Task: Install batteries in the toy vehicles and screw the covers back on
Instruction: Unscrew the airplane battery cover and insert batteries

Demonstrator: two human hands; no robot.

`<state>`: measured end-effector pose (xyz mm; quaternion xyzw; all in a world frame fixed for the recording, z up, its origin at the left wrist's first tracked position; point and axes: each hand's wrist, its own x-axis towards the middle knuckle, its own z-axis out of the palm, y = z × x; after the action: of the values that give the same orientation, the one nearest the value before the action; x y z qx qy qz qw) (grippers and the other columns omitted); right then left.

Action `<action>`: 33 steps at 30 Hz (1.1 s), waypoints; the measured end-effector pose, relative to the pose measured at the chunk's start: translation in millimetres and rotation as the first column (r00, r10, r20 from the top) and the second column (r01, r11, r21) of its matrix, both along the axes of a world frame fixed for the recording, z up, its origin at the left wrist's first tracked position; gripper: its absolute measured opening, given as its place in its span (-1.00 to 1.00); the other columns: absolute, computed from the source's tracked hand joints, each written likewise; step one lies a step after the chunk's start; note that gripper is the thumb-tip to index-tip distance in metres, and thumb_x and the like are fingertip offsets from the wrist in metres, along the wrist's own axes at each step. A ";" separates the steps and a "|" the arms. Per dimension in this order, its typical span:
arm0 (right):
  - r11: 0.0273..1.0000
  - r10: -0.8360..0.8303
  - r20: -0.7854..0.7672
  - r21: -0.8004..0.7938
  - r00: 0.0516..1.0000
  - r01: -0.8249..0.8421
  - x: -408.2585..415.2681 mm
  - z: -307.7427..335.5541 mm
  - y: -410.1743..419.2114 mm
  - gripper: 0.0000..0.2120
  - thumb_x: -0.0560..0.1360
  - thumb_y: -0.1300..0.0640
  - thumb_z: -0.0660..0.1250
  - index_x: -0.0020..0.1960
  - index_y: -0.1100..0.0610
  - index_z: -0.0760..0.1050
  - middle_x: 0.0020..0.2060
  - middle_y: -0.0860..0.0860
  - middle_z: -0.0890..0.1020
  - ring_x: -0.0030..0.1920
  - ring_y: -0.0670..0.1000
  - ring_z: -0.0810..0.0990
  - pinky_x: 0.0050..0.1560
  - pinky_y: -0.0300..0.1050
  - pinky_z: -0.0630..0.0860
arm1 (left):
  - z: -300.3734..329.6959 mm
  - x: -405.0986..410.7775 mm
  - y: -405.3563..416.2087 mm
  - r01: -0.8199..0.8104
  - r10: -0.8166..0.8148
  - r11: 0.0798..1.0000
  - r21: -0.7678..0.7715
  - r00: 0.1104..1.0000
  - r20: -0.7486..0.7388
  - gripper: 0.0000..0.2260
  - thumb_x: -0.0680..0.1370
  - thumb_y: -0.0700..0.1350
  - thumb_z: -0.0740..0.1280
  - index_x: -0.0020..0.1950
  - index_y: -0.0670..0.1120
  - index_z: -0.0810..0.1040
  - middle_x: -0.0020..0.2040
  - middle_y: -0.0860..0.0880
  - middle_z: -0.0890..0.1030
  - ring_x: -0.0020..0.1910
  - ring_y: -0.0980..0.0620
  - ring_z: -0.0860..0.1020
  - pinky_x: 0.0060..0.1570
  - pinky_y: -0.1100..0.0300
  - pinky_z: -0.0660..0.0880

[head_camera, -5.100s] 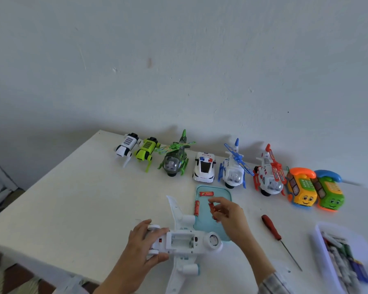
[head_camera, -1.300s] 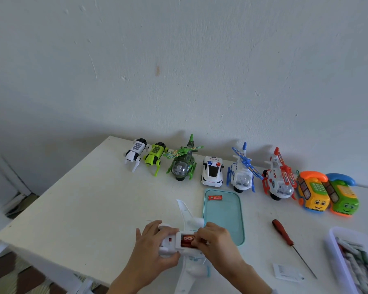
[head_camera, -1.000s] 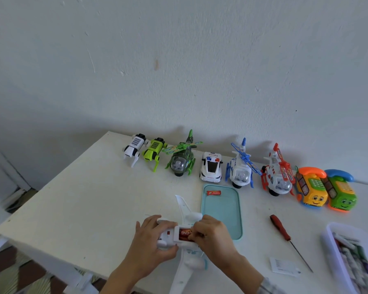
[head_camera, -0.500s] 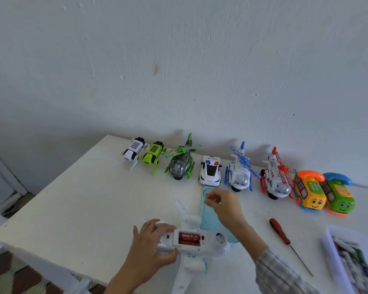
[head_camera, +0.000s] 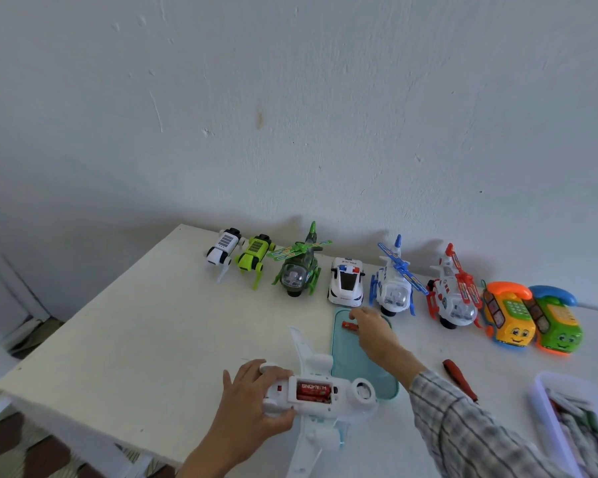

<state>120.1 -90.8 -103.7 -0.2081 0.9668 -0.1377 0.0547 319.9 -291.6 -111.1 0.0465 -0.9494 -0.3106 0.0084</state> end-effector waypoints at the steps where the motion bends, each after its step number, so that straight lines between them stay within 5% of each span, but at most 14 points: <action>1: 1.000 -0.007 0.004 -0.026 1.000 0.007 2.7 2.3 -0.1 -0.58 0.50 0.43 0.17 0.31 0.17 0.40 0.21 0.13 0.48 0.15 0.10 0.49 0.13 -0.10 0.46 | 0.5 -0.3 -0.6 0.003 -0.003 1.000 -0.002 1.000 0.014 -0.50 0.26 0.39 0.14 0.18 0.34 0.32 0.17 0.33 0.31 0.29 0.34 0.13 0.43 -0.16 0.04; 6: 0.885 -0.067 0.185 -0.444 0.980 0.144 36.0 30.9 3.4 -0.56 0.55 0.39 0.16 0.25 -0.08 0.41 -0.14 0.05 0.55 -0.31 -0.05 0.44 -0.37 -0.32 0.38 | 6.5 -0.2 -3.3 0.079 -0.072 0.995 -0.055 0.991 0.113 -0.49 0.33 0.43 0.02 0.28 0.43 0.18 0.41 0.18 0.27 0.51 0.15 0.01 0.43 -0.26 -0.22; 11: 0.792 0.022 0.265 -0.593 0.964 0.144 88.7 55.2 8.4 -0.67 0.53 0.33 0.28 0.12 -0.06 0.37 -0.19 0.06 0.58 -0.30 -0.05 0.55 -0.30 -0.28 0.52 | 23.1 -4.5 -5.7 0.221 -0.181 0.935 -0.276 0.970 0.161 -0.47 0.42 0.37 -0.06 0.37 0.34 0.28 0.35 0.06 0.21 0.37 0.14 0.26 0.40 -0.33 -0.11; 22: 0.653 0.076 0.278 -0.739 0.957 0.163 127.5 46.6 9.3 -0.69 0.44 0.35 0.40 0.02 -0.01 0.46 -0.30 0.06 0.61 -0.37 -0.09 0.49 -0.31 -0.24 0.48 | 21.7 -5.3 4.3 0.227 -0.199 0.940 -0.255 0.971 0.132 -0.34 0.33 0.31 -0.16 0.35 0.22 0.35 0.34 0.04 0.19 0.36 0.10 0.29 0.44 -0.24 -0.10; 27: 0.705 0.156 0.215 -0.708 0.964 0.044 137.3 41.3 -3.9 -0.71 0.43 0.34 0.40 -0.05 -0.03 0.46 -0.29 0.03 0.61 -0.38 -0.15 0.45 -0.30 -0.31 0.45 | 20.3 -4.0 2.5 0.228 -0.202 0.946 -0.230 0.970 0.132 -0.52 0.54 0.27 0.06 0.44 0.24 0.10 0.27 0.15 0.21 0.27 0.20 0.32 0.45 -0.22 -0.09; 33: 0.823 0.233 0.084 -0.548 0.969 -0.150 136.3 27.9 -13.5 -0.78 0.46 0.18 0.38 -0.06 -0.09 0.40 -0.33 -0.26 0.53 -0.30 -0.15 0.46 -0.23 -0.31 0.44 | 19.4 -4.8 -1.1 0.171 -0.168 0.984 -0.056 0.984 0.055 -0.40 0.54 0.22 0.25 0.46 0.12 0.02 0.18 0.18 0.26 0.19 0.26 0.32 0.48 -0.15 -0.15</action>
<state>256.4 -104.3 -75.8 -0.3007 0.8566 -0.4117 0.0791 315.1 -292.7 -91.6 -0.0271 -0.9588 -0.2799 -0.0403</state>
